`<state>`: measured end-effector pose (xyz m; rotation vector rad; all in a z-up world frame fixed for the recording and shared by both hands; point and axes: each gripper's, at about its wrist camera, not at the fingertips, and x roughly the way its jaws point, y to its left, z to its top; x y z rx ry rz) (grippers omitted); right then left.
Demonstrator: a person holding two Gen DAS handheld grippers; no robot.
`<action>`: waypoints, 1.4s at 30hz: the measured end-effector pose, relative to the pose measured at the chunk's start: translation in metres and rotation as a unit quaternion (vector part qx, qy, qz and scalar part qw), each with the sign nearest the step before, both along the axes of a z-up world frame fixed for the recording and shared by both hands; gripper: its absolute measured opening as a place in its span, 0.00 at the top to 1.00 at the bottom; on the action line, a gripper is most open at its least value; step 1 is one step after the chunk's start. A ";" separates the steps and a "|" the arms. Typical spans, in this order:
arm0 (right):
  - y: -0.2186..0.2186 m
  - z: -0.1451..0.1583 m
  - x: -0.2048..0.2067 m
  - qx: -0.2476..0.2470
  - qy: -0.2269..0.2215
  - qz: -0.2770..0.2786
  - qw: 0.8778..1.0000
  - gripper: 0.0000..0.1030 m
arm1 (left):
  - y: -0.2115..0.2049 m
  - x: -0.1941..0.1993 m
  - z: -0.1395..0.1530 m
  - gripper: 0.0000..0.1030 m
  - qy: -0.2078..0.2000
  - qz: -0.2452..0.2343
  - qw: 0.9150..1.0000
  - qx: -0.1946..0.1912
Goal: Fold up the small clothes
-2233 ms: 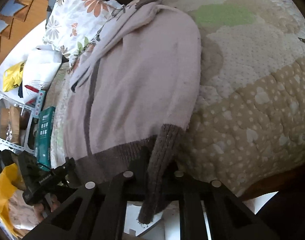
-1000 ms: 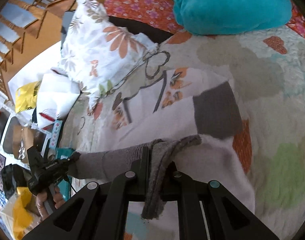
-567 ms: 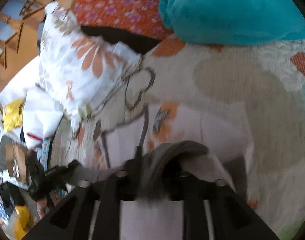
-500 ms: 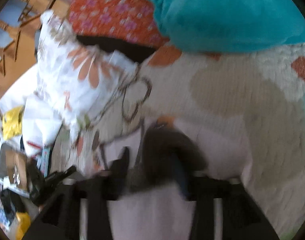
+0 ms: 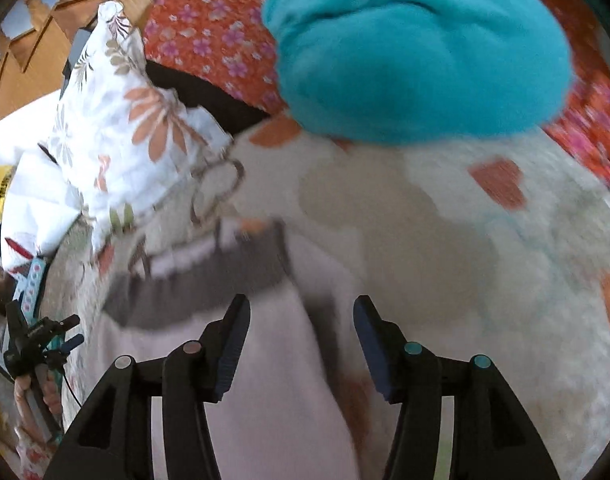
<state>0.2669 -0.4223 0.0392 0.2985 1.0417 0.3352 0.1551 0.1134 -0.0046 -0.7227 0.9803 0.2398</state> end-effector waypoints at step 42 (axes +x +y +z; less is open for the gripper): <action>0.063 -0.009 -0.173 -0.039 -0.016 0.081 0.996 0.64 | -0.102 -0.187 0.028 0.44 -0.008 -0.024 0.996 0.091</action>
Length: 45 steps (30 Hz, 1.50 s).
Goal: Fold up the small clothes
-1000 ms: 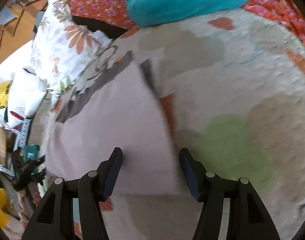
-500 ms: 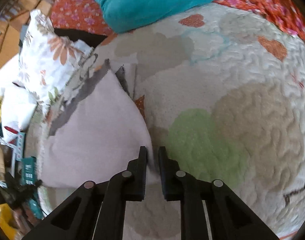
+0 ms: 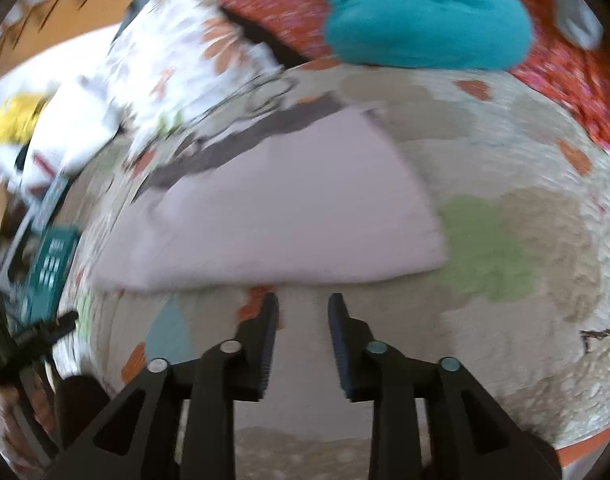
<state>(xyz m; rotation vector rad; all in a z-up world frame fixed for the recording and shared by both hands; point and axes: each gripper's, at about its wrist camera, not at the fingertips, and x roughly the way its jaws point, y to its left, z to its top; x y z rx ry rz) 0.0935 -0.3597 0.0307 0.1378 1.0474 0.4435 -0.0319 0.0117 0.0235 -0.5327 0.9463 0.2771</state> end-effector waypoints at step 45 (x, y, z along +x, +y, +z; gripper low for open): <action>0.347 -0.012 0.005 -0.184 -0.135 0.218 0.949 0.89 | 0.114 -0.092 0.072 0.32 -0.022 0.119 0.990 0.069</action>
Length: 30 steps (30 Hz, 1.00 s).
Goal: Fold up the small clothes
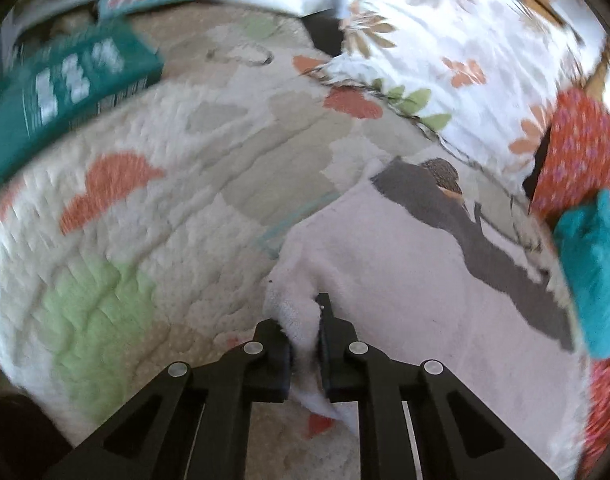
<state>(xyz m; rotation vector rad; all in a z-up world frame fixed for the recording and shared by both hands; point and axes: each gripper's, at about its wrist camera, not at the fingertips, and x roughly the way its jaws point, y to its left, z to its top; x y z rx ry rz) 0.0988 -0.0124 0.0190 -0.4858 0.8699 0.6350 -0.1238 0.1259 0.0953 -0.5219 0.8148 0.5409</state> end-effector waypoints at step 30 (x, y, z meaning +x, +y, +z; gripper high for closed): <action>-0.460 -0.028 0.040 0.319 0.137 -0.368 0.863 0.73 | -0.239 0.167 -0.027 0.30 0.070 -0.246 0.967 -0.014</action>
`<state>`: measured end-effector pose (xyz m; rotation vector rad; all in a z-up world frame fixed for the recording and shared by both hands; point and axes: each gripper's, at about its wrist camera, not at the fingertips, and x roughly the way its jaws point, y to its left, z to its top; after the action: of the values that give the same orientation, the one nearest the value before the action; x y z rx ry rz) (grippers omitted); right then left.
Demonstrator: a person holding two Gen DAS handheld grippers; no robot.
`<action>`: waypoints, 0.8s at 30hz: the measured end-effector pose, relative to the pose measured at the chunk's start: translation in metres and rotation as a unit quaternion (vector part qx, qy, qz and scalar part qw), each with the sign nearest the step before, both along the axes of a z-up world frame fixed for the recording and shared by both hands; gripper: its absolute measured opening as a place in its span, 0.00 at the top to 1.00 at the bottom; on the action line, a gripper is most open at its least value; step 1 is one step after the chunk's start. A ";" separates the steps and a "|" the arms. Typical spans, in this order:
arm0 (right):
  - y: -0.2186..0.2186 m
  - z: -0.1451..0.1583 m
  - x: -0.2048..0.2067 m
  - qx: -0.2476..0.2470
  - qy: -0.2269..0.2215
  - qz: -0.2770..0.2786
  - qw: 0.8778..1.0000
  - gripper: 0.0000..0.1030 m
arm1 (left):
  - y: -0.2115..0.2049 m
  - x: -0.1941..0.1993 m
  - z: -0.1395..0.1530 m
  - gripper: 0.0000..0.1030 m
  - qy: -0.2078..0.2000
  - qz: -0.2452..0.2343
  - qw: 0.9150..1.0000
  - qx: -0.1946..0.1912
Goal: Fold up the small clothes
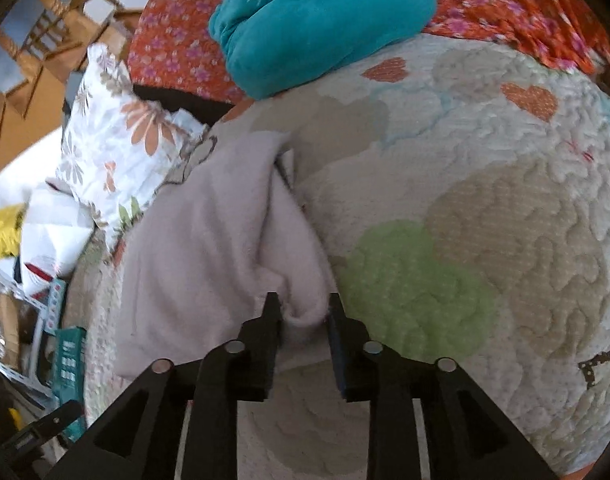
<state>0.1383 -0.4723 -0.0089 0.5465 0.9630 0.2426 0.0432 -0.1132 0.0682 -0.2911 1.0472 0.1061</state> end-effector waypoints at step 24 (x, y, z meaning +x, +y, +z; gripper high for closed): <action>0.039 0.030 0.113 -0.029 -0.041 0.098 0.994 0.34 | -0.014 0.121 -0.022 0.15 -0.061 -0.063 0.994 -0.067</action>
<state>0.2513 -0.4337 0.0209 0.3867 0.9410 0.4081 0.1639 -0.1270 0.0460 -0.3469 0.9498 -0.0950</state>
